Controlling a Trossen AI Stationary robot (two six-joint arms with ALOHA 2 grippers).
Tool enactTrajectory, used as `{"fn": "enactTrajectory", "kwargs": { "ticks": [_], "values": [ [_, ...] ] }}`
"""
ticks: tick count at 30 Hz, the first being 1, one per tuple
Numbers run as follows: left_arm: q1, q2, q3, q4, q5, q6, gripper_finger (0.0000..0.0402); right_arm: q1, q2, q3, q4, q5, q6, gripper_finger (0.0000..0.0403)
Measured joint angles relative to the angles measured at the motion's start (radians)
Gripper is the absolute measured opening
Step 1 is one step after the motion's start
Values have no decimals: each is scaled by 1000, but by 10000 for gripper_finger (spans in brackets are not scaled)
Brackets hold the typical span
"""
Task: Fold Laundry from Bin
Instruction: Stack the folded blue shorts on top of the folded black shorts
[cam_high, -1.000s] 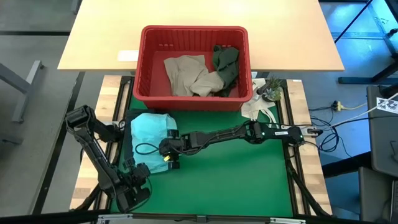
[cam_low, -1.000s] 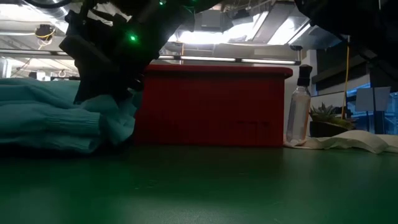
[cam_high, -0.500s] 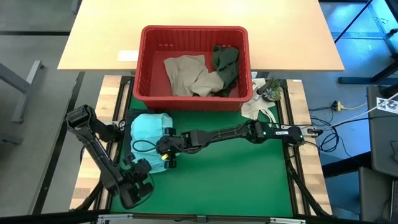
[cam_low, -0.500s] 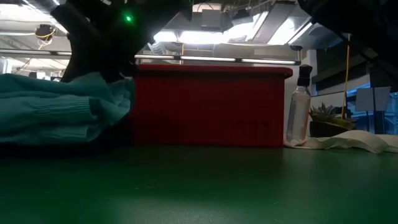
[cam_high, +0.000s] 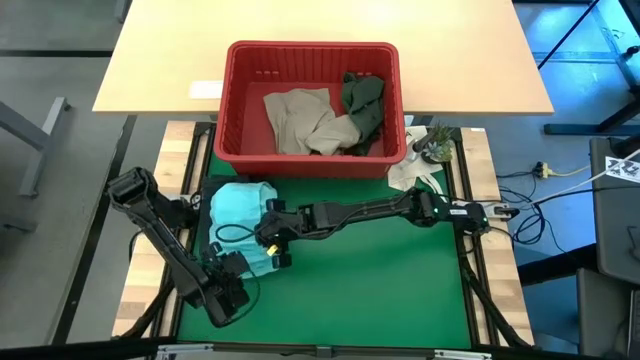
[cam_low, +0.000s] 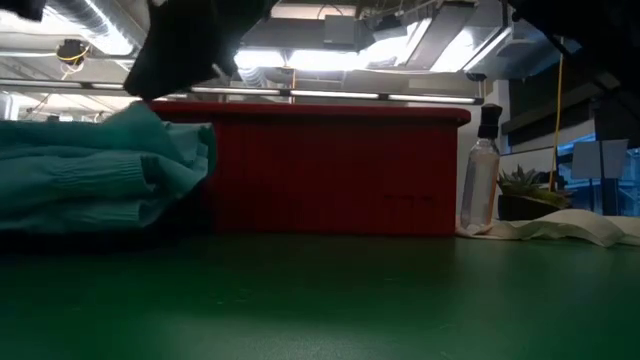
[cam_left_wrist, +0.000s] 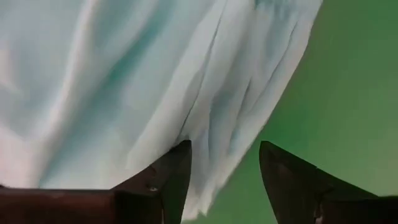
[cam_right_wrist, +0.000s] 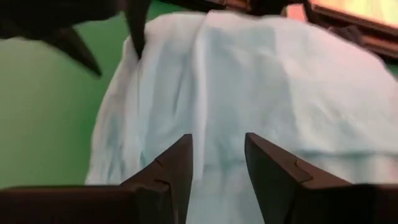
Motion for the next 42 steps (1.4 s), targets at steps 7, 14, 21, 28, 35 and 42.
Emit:
{"fn": "enactTrajectory", "kwargs": {
  "ticks": [7, 14, 21, 28, 35, 42],
  "values": [
    [45, 0, 0, 3, 145, -17, 178, 31, 0, -27, -31, -42, 54, 145],
    [48, 0, 0, 12, 138, -16, 147, 41, 1, -36, -74, -56, 157, 145],
    [47, -1, 0, 20, 138, -16, 124, 26, 1, -36, -58, -61, 284, 145],
    [47, -1, 0, 36, 129, -16, 118, -15, 1, -36, -67, -121, 412, 145],
    [47, -1, 0, 38, 119, -16, 117, -63, 16, -36, -81, -228, 492, 145],
    [45, -1, 0, 39, 115, -16, 115, -50, 51, -37, -40, -349, 493, 145]
  ]
}}
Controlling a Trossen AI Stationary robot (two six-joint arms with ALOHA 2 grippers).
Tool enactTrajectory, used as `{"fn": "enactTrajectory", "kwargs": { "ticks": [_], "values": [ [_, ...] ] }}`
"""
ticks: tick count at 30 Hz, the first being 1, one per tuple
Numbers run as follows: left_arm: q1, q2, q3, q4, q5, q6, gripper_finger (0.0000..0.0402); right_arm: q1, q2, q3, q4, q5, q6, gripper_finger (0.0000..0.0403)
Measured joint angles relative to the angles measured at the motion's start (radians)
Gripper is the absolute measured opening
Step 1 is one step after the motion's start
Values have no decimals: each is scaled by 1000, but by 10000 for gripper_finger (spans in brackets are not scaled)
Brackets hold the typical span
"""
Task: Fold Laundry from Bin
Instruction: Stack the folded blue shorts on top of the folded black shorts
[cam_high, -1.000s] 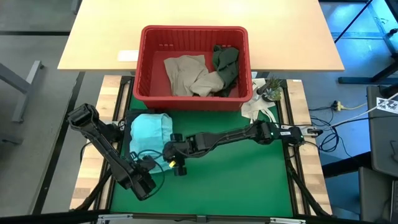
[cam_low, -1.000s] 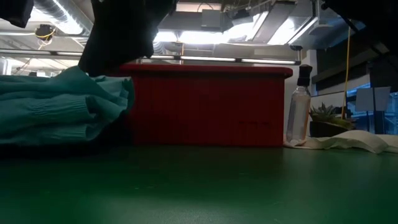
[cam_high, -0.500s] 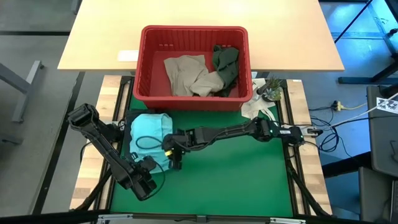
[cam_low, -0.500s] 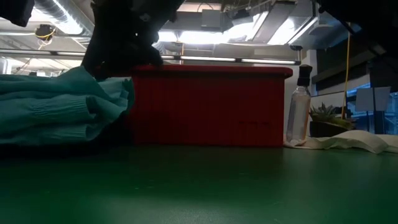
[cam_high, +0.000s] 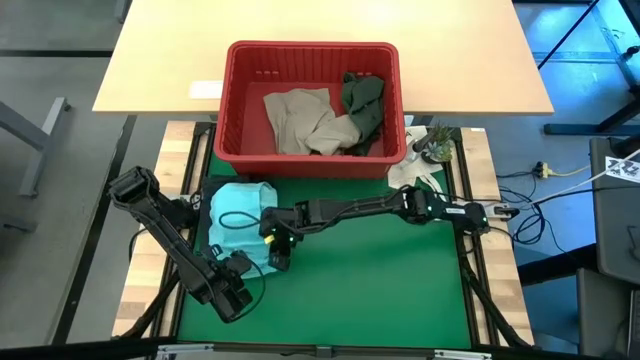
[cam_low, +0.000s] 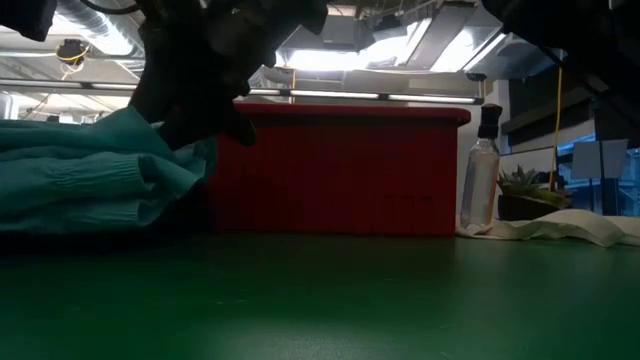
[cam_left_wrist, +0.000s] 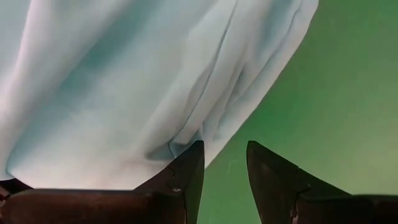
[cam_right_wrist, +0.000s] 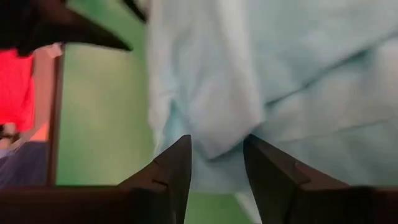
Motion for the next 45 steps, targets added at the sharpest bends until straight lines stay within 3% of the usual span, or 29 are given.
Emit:
{"fn": "enactTrajectory", "kwargs": {
  "ticks": [12, 18, 28, 32, 38, 45],
  "values": [
    [-4, 0, 0, 2, -16, -1, 115, -2, 1, 7, 16, -9, 0, 145],
    [-4, 0, 0, 2, -19, -1, 114, -2, 1, 7, 62, -85, -4, 145],
    [-4, 0, 0, 2, -19, -1, 114, -1, 1, 7, 64, -67, -5, 141],
    [-4, 0, 0, 1, -31, -2, 114, 0, 11, 8, 65, -67, -5, 111],
    [-6, -4, 0, -1, -40, -2, 114, 13, 11, 8, 72, -87, -11, 12],
    [-41, -30, 43, -9, -57, -8, 114, 15, 2, 8, 18, -111, -24, 7]
  ]
}}
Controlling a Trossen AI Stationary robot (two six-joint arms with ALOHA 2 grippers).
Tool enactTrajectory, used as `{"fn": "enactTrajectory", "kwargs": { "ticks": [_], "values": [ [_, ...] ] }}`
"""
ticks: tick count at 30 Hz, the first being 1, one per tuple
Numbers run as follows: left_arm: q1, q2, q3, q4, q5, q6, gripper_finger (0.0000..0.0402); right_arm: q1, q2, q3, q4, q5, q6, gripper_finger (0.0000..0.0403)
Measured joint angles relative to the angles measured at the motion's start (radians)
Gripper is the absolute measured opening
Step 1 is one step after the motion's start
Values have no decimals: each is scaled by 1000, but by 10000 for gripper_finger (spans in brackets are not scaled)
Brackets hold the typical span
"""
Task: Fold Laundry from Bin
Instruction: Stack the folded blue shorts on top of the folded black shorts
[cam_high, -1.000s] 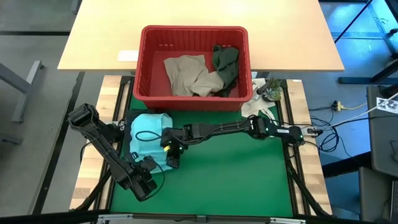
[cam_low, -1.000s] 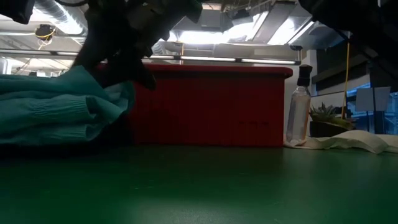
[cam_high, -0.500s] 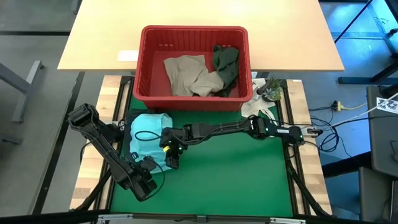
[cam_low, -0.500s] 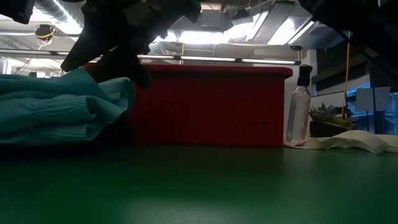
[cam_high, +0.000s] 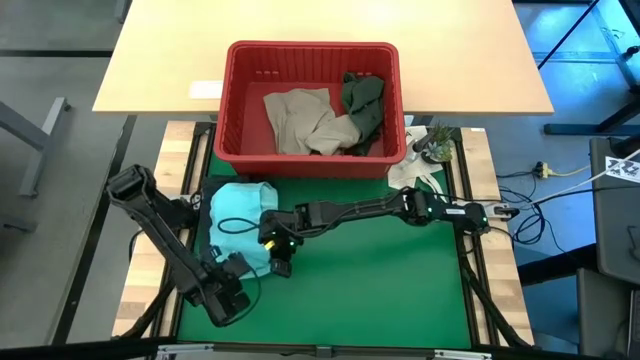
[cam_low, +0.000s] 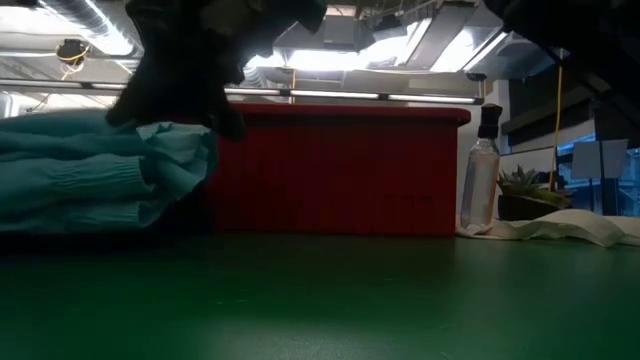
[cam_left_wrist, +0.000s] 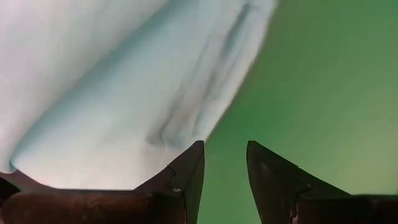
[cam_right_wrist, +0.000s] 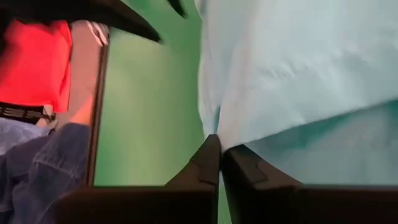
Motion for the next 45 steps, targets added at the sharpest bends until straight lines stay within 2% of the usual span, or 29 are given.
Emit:
{"fn": "enactTrajectory", "kwargs": {
  "ticks": [5, 11, 17, 23, 26, 30, 33, 38, 45],
  "values": [
    [-40, -4, 49, -53, -72, -41, 114, 4, 0, 0, -15, -38, -2, 9],
    [-76, -3, 56, -145, -96, -155, 114, 19, -13, 0, -85, -54, -36, 5],
    [-102, 5, -10, -142, -104, -277, 114, 39, -13, 0, -130, 48, -82, 3],
    [-101, 6, -93, -96, -116, -307, 114, 43, -13, 0, -131, 106, -89, 2],
    [-101, 6, -147, -24, -90, -307, 114, 43, -12, 0, -132, 157, -89, 4],
    [-101, 6, -207, 55, -11, -307, 114, 43, -12, 0, -129, 281, -90, 8],
    [-101, 6, -229, 81, 4, -306, 114, 43, -12, 0, -133, 336, -90, 9],
    [-101, 6, -231, 83, 11, -283, 114, 43, -11, 0, -150, 342, -118, 9],
    [-102, 6, -233, 81, 36, -283, 114, 42, -11, 0, -264, 332, -142, 10]
  ]
}}
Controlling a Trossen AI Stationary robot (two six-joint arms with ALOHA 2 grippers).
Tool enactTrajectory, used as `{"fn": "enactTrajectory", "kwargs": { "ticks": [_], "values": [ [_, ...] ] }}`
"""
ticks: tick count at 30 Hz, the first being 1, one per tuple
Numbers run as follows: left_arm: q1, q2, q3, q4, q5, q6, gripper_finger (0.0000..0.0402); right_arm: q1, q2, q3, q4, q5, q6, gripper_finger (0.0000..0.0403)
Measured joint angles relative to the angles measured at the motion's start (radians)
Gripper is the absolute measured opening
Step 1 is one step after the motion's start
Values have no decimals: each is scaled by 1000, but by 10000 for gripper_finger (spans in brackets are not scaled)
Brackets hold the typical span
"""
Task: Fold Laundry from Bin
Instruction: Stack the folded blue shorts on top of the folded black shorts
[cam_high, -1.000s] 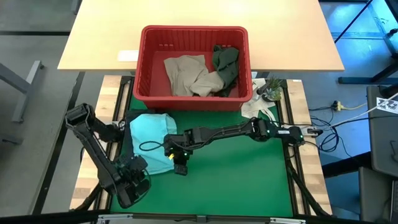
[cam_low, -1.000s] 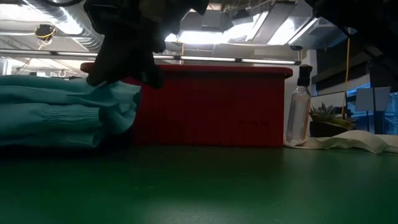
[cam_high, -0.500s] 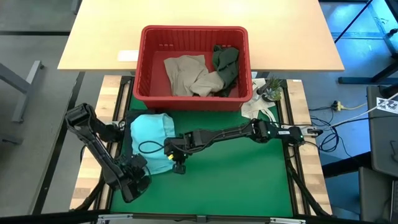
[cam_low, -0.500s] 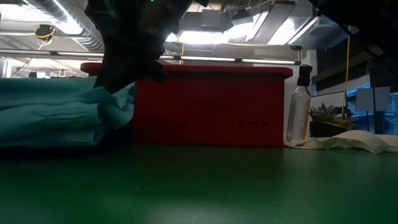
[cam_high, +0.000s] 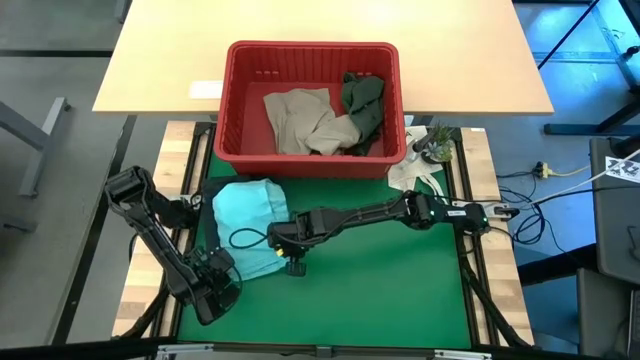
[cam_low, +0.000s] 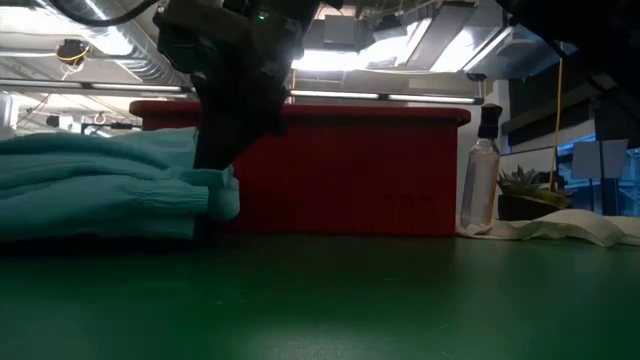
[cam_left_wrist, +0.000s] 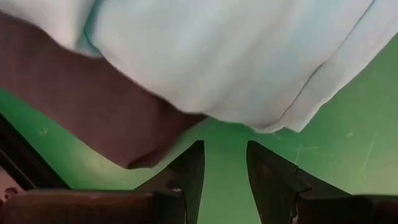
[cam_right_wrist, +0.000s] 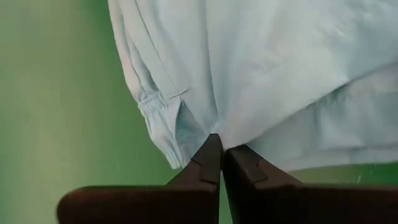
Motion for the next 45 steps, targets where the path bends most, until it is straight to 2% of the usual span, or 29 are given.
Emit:
{"fn": "enactTrajectory", "kwargs": {
  "ticks": [6, 10, 13, 18, 23, 26, 31, 37, 40, 45],
  "values": [
    [0, 0, 0, 0, -8, 1, 114, 0, 0, 0, 1, -3, -59, 27],
    [0, -1, 29, -23, -5, 49, 114, 0, 0, 0, 6, -7, -75, 75],
    [0, -11, 83, -104, 7, 67, 114, 0, 0, 0, 20, -8, -74, 113],
    [-13, -13, 186, -211, -51, 82, 114, -10, -30, -2, 0, -12, -74, 150],
    [-12, -13, 209, -213, -113, 82, 114, -29, -116, -1, -9, -25, -70, 156],
    [-4, -13, 209, -209, -144, 82, 114, -43, -140, -1, 32, 14, -81, 155],
    [11, -13, 209, -204, -243, 82, 114, -83, -134, 0, 141, 97, -168, 155],
    [26, -12, 209, -188, -272, 82, 114, -160, -106, -1, 195, 95, -141, 154],
    [31, -12, 209, -187, -282, 82, 114, -209, -100, 1, 250, 36, -54, 154],
    [31, -12, 209, -187, -288, 82, 114, -262, -79, 1, 287, -122, 34, 154]
  ]
}}
